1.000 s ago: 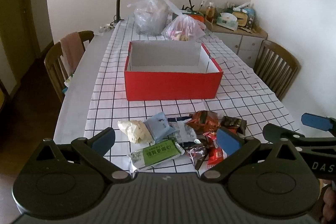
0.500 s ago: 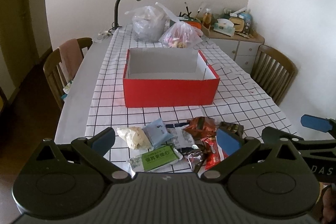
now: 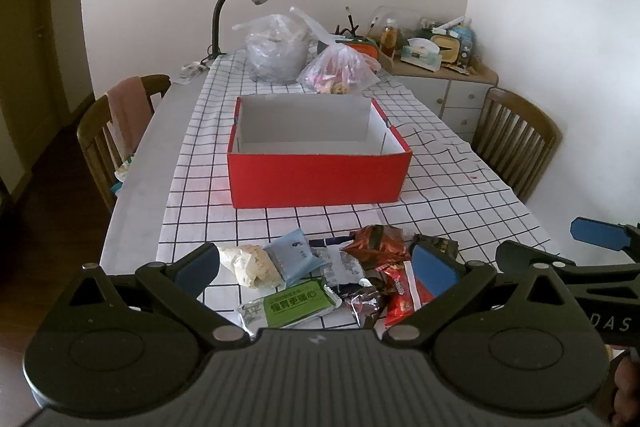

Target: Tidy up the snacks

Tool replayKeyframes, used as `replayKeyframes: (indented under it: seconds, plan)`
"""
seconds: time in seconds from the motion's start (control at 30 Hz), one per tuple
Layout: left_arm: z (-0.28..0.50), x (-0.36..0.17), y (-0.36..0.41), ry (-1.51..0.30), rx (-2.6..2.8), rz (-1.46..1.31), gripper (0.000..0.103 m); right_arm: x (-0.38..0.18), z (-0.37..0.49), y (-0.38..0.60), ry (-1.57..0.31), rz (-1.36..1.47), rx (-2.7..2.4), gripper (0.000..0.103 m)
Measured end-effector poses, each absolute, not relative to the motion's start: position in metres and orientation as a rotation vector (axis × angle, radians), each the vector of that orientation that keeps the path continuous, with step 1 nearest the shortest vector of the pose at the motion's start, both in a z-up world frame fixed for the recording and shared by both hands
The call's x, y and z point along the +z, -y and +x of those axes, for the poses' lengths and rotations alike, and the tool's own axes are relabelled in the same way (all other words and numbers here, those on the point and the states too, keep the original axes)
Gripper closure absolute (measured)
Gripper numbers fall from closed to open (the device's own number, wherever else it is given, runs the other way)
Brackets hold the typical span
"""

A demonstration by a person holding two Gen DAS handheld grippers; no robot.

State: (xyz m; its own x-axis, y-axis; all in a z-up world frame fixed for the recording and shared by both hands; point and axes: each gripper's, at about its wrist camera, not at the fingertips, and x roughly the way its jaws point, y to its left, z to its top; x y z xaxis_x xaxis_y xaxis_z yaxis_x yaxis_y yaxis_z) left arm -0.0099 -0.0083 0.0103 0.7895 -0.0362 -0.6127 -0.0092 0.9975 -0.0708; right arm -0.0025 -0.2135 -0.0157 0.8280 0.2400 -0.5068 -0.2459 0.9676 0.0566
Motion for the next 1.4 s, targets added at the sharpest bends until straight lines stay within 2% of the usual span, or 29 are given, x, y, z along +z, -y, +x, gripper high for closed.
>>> replayKeyframes:
  seconds: [1.4]
  plan:
    - [-0.005,0.008,0.000,-0.678,-0.019,-0.099,0.000,-0.013,0.000,0.203,-0.533,-0.049,0.281,0.002]
